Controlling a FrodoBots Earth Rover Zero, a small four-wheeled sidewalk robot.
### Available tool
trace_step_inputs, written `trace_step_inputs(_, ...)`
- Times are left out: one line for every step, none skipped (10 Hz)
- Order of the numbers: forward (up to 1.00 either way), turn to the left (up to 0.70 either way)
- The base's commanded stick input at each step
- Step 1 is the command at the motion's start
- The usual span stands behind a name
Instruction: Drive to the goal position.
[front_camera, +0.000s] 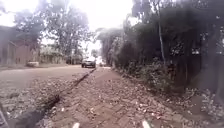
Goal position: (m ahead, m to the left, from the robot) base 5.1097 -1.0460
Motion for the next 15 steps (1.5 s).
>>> trace_step_inputs(0.50,0.00)
trace_step_inputs(0.50,0.00)
trace_step_inputs(0.50,0.00)
trace_step_inputs(0.50,0.00)
trace_step_inputs(0.50,0.00)
trace_step_inputs(0.50,0.00)
trace_step_inputs(0.50,0.00)
trace_step_inputs(0.50,0.00)
trace_step_inputs(0.50,0.00)
trace_step_inputs(0.50,0.00)
trace_step_inputs(0.50,0.00)
trace_step_inputs(0.50,0.00)
trace_step_inputs(0.50,0.00)
trace_step_inputs(0.50,0.00)
trace_step_inputs(0.50,0.00)
